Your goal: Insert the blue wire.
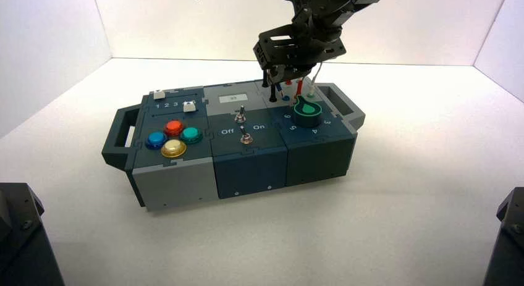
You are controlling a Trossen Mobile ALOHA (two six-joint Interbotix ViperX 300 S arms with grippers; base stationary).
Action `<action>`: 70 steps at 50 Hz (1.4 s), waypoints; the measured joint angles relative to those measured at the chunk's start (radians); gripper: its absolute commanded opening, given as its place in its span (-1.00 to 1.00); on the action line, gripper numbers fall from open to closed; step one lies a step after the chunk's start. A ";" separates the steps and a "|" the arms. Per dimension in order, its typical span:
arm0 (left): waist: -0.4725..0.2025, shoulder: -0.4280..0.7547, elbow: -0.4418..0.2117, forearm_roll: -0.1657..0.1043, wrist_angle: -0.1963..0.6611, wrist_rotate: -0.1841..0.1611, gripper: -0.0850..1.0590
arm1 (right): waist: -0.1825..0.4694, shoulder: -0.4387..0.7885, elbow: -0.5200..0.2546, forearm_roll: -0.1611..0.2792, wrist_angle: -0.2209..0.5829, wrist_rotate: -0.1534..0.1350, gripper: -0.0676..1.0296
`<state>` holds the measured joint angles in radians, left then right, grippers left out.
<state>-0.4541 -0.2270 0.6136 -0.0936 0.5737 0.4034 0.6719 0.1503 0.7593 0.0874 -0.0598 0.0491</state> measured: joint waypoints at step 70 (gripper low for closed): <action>0.003 -0.012 0.000 0.002 0.000 0.014 -0.91 | -0.017 -0.017 0.025 0.006 -0.005 0.003 -0.92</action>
<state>-0.4510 -0.2393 0.6136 -0.0920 0.5737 0.4172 0.6550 0.1335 0.7839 0.0936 -0.0644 0.0522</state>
